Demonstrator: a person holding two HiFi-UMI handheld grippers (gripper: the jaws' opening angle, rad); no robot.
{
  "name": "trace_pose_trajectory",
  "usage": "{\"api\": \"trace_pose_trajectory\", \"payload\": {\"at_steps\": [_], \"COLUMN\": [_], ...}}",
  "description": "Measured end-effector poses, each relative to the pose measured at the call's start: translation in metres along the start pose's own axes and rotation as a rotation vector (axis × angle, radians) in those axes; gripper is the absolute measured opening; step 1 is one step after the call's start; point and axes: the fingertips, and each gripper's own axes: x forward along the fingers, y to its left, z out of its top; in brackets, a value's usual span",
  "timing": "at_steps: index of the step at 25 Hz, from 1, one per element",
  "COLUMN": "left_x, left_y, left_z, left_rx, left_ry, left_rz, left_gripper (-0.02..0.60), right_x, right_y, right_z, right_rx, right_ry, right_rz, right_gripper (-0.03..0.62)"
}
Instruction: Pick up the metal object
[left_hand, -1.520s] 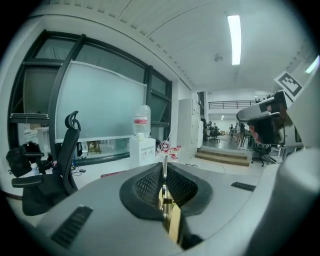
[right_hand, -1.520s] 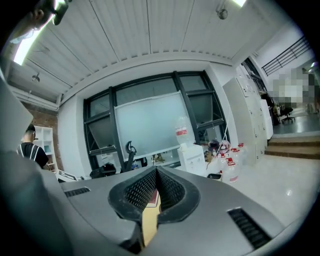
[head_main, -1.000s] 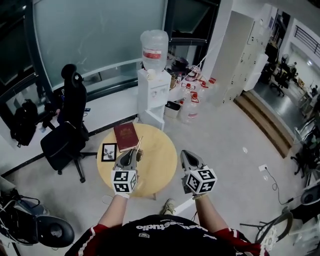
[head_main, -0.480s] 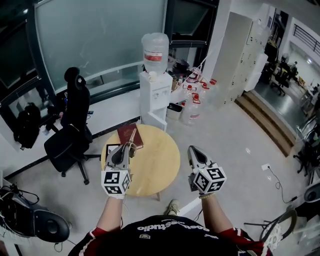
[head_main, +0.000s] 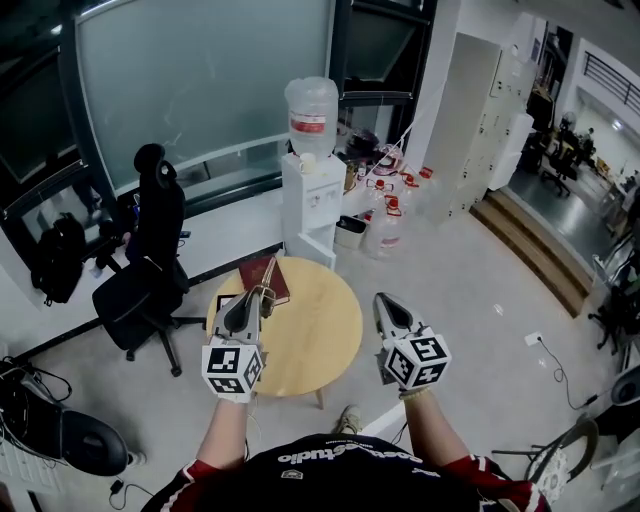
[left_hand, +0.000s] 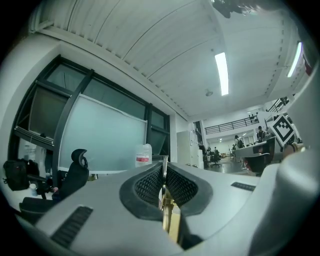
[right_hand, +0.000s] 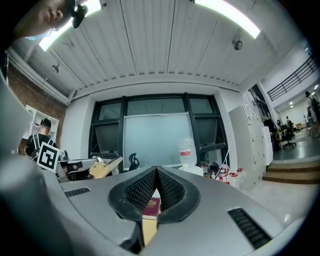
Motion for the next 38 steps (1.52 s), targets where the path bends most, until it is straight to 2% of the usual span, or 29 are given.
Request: {"api": "trace_pose_trajectory", "payload": {"at_steps": [9, 21, 38], "left_x": [-0.009, -0.007, -0.019], "left_y": [-0.006, -0.012, -0.008], "left_z": [0.005, 0.005, 0.01], "left_rx": [0.0, -0.03, -0.022], "left_ry": [-0.016, -0.023, -0.033], "left_rz": [-0.003, -0.016, -0.009], "left_gripper": [0.025, 0.025, 0.025], "right_x": [-0.008, -0.021, -0.023], "right_y": [0.006, -0.008, 0.003], "right_z": [0.002, -0.003, 0.002], "right_rx": [-0.036, -0.063, -0.046], "right_ry": [-0.001, 0.01, 0.005], "right_rz": [-0.001, -0.076, -0.067], "right_gripper": [0.026, 0.026, 0.026]}}
